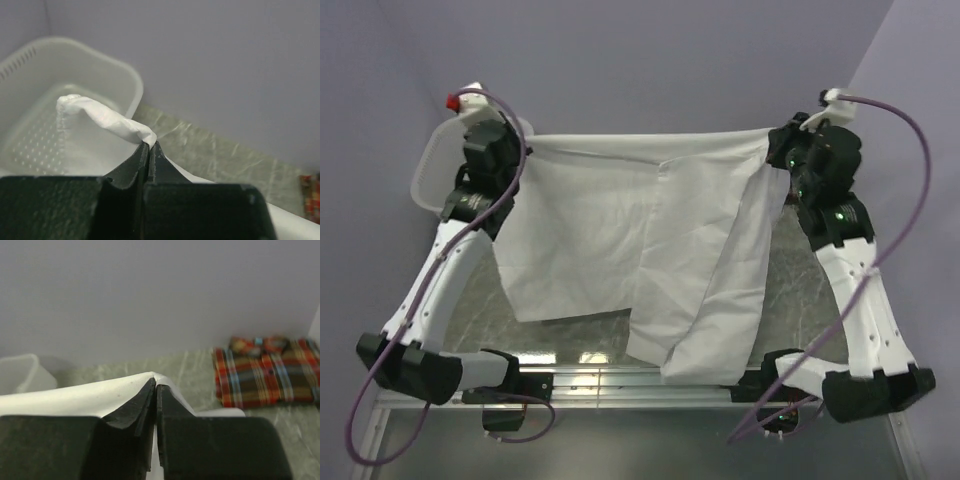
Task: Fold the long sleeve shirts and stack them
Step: Flatten the shirt out
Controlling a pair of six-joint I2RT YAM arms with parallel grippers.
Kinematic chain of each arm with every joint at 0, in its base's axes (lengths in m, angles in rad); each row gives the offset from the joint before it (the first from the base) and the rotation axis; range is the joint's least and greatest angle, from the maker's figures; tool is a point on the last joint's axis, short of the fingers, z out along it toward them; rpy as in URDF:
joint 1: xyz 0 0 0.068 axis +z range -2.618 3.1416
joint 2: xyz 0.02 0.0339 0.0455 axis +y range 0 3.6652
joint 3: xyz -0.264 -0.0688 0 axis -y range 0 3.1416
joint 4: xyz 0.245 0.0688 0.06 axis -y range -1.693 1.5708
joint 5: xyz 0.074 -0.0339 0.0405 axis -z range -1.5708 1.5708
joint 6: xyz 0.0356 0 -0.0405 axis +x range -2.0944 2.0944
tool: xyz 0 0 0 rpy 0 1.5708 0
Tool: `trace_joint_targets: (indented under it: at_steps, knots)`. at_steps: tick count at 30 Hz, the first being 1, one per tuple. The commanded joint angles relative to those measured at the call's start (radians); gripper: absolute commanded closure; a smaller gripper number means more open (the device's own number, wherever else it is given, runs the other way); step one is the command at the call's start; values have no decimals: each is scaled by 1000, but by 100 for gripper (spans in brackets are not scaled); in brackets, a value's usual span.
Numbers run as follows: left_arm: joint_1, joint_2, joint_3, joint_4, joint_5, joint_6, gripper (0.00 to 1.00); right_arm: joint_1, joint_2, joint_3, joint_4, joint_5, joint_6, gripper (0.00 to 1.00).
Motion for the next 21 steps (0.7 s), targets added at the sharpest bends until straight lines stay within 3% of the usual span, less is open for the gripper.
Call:
trace_joint_targets:
  at_steps: [1, 7, 9, 10, 11, 14, 17, 21]
  knots:
    - [13, 58, -86, 155, -92, -40, 97, -32, 57, -57, 152, 67, 6, 88]
    - [15, 326, -31, 198, -89, -76, 79, -35, 363, 51, 103, 41, 49, 77]
    - [15, 385, 32, 177, -71, -80, 66, -40, 477, 125, 56, 45, 67, 66]
    - [15, 432, 97, 168, -63, -79, 60, -41, 509, 208, -1, 56, 78, 48]
    - [15, 449, 130, 143, -58, -79, 44, -41, 558, 251, -36, 62, 79, 38]
    - [15, 477, 244, 90, -54, -90, 13, -41, 592, 382, -184, 106, 111, 17]
    - [13, 428, 256, 19, -20, -110, 3, -32, 508, 310, -225, 81, 133, 14]
    - [-5, 309, 127, -81, 87, -154, 2, 25, 367, 53, -262, 24, 147, 14]
